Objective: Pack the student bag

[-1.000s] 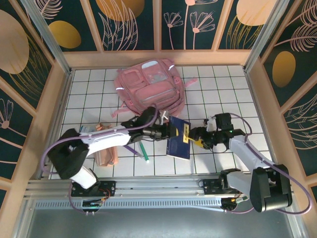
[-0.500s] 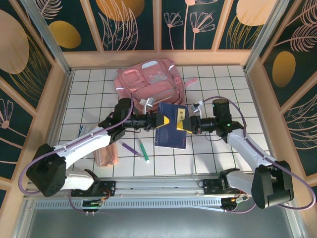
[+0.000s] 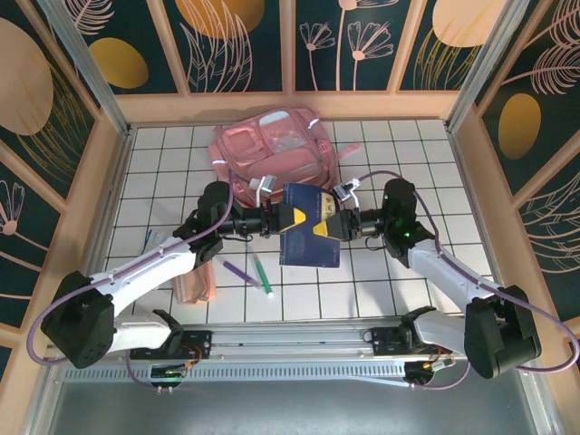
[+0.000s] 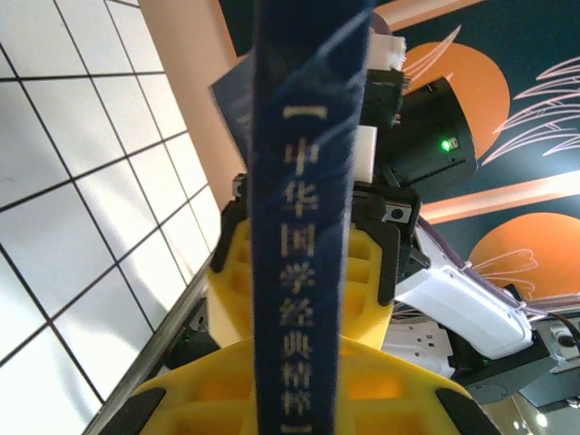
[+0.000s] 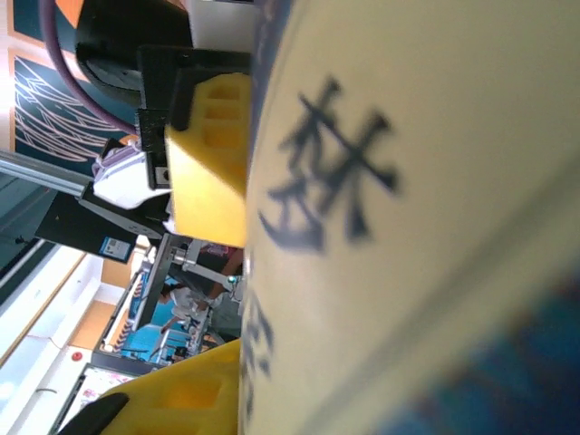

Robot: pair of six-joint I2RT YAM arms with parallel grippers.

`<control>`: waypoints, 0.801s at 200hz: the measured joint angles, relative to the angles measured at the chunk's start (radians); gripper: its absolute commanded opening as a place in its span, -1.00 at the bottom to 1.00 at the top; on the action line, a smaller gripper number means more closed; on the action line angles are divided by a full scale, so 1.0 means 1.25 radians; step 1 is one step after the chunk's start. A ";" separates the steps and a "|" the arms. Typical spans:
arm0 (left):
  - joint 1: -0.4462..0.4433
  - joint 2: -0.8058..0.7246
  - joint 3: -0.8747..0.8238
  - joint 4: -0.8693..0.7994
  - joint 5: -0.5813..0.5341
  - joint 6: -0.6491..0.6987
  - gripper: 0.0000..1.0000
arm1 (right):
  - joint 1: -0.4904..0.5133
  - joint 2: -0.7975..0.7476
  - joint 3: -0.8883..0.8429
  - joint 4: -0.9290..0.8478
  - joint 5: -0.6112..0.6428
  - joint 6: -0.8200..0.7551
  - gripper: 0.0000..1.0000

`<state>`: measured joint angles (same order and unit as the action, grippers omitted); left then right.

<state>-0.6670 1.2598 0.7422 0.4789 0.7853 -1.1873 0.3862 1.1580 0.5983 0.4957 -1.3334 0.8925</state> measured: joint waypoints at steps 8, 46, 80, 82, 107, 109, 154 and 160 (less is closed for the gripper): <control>0.003 -0.008 -0.012 0.013 -0.004 -0.001 -0.95 | 0.000 0.002 -0.003 0.028 0.001 0.026 -0.51; 0.007 -0.040 -0.022 0.005 -0.031 0.026 -0.86 | -0.002 0.008 -0.021 0.141 0.009 0.132 -0.79; 0.010 -0.049 -0.025 -0.013 -0.074 0.054 -0.02 | -0.007 0.008 -0.030 0.198 0.014 0.186 -1.00; 0.011 -0.049 -0.025 -0.018 -0.078 0.057 0.00 | -0.008 0.008 -0.031 0.199 0.014 0.187 -1.00; 0.016 -0.049 0.002 -0.123 -0.136 0.153 0.28 | -0.037 0.008 -0.030 0.164 0.015 0.172 -1.00; 0.016 -0.049 0.008 -0.138 -0.144 0.178 0.32 | -0.043 0.008 -0.029 0.150 0.016 0.157 -1.00; 0.017 0.002 0.168 -0.383 -0.355 0.625 0.36 | -0.258 0.066 0.104 -0.347 0.173 -0.159 -1.00; 0.016 0.032 0.199 -0.407 -0.386 0.687 0.33 | -0.278 0.074 0.116 -0.385 0.202 -0.187 -1.00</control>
<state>-0.6464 1.3003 0.9913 -0.0296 0.3031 -0.3290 0.0387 1.2510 0.7433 0.0143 -1.0813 0.6590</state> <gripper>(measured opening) 0.691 0.119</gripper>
